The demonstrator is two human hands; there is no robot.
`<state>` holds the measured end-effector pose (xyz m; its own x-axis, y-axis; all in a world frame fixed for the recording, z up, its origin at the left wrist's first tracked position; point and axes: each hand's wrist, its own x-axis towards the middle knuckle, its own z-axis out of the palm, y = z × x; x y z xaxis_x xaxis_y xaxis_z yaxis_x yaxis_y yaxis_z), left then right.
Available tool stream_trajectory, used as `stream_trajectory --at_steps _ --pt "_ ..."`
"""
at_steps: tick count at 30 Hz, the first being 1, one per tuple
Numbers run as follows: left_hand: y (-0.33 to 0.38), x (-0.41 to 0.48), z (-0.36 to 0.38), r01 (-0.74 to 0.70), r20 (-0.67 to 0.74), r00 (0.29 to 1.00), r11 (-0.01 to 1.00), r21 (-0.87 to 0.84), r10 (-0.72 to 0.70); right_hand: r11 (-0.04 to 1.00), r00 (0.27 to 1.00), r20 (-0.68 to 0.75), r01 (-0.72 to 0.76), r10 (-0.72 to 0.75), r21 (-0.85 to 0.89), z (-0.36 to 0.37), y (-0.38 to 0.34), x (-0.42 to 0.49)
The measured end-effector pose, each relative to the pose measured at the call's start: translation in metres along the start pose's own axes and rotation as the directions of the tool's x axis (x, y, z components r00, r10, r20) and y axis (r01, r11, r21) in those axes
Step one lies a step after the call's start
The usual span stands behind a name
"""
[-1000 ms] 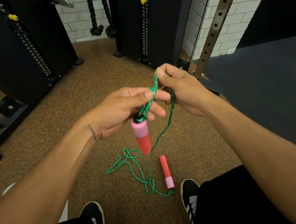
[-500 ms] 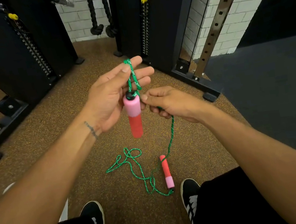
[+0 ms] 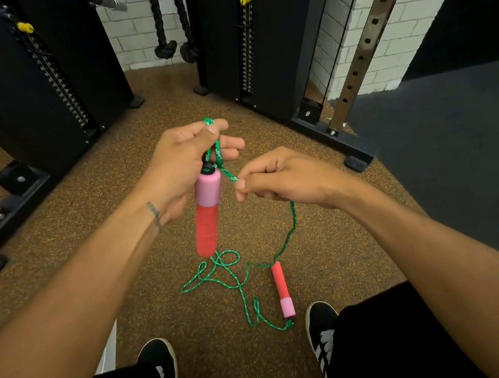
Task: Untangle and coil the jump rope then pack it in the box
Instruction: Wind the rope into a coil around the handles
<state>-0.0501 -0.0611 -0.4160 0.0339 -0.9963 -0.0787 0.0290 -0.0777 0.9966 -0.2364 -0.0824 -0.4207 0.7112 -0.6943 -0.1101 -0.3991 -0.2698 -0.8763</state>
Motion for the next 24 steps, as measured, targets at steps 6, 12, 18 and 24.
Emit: stream_trajectory --at_steps 6,12,18,24 --pt "-0.011 -0.001 -0.005 -0.074 0.182 0.983 0.94 0.333 0.013 0.986 0.998 0.011 0.067 -0.069 0.154 -0.003 -0.004 -0.003" --pt "0.0 -0.012 0.007 0.085 0.353 0.93 0.994 0.067 -0.103 0.937 0.949 -0.308 0.168 -0.07 0.305 -0.015 -0.008 -0.004" --pt "0.009 -0.022 0.009 0.156 0.499 0.858 0.988 -0.025 -0.122 0.95 0.909 -0.417 0.125 0.006 0.287 -0.017 0.011 0.009" --pt "0.007 -0.021 0.008 0.099 0.531 0.837 0.99 0.095 -0.135 0.962 0.906 -0.423 0.104 0.013 0.254 -0.013 0.011 0.01"
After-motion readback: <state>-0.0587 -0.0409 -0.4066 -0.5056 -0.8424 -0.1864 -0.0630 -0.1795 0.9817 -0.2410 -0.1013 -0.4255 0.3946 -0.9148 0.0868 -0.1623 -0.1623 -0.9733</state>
